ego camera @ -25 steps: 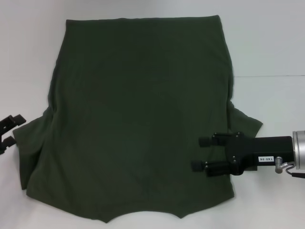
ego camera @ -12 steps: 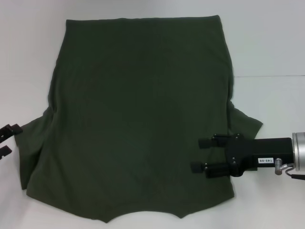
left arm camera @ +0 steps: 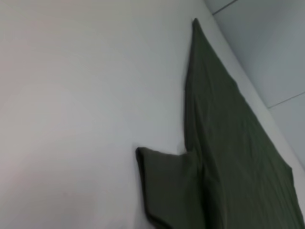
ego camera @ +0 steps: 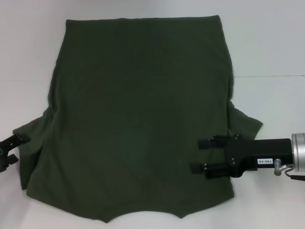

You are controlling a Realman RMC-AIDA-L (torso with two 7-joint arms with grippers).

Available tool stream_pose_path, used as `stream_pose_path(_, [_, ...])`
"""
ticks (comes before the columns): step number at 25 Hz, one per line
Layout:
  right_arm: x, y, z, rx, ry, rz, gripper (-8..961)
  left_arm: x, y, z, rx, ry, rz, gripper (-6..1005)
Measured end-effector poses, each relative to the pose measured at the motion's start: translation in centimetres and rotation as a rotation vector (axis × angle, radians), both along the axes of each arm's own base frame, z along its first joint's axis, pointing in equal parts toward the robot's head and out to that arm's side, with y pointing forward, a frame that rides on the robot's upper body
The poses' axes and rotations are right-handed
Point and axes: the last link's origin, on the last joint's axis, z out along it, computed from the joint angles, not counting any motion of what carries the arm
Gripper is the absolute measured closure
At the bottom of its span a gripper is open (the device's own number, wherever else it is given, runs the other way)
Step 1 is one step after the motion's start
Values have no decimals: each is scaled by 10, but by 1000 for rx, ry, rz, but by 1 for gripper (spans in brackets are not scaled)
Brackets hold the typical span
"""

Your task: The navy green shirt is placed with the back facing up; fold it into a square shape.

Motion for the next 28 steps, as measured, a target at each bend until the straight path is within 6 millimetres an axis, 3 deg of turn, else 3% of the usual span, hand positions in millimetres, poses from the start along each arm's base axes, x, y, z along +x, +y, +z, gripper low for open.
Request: stream_pose_path(28, [-4,0,-4,-14,5,1,31,13,12,-9,-46,-11,-37,105])
